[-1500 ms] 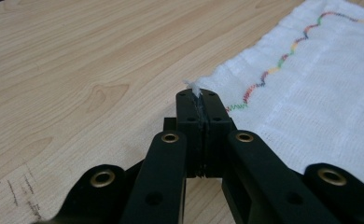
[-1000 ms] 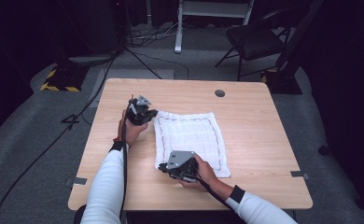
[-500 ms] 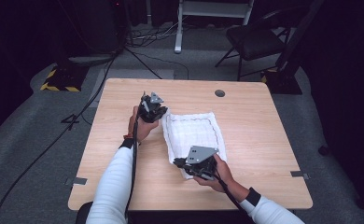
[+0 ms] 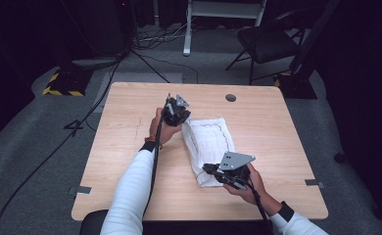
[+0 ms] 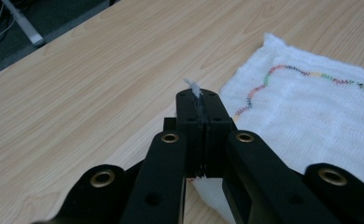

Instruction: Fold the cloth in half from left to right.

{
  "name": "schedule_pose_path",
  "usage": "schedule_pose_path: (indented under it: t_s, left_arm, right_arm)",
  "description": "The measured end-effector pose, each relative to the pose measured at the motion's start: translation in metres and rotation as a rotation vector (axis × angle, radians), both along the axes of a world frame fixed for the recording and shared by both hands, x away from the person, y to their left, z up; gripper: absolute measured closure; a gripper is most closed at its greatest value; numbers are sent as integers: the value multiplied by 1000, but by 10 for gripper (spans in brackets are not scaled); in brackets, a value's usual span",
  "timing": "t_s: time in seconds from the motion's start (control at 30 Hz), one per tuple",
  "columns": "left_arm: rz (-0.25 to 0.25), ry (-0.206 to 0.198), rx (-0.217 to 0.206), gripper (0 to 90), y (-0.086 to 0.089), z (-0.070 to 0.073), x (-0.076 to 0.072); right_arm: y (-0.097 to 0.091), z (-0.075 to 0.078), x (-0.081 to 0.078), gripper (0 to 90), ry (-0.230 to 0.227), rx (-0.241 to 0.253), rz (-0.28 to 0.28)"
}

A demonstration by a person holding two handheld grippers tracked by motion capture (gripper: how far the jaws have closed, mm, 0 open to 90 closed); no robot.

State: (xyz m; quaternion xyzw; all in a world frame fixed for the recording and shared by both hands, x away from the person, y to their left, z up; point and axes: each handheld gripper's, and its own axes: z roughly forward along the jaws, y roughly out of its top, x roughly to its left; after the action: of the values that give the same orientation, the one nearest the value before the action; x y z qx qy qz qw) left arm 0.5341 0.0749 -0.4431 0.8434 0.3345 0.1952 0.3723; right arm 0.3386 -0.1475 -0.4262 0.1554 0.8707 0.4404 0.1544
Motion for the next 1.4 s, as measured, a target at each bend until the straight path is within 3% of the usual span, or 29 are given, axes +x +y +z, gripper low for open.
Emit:
schedule_pose_path:
  t_s: [0.87, 1.17, 1.4]
  left_arm:
    - [-91, 10, 46, 882, -82, -2, 21]
    - [-113, 20, 92, 878, -116, -14, 30]
    - [-114, 28, 134, 869, -132, -24, 34]
  right_arm:
    - [-63, -7, -1, 863, 23, -17, -131]
    - [-85, -19, 5, 863, 67, -35, -190]
    - [-90, -29, 8, 858, 103, -66, -207]
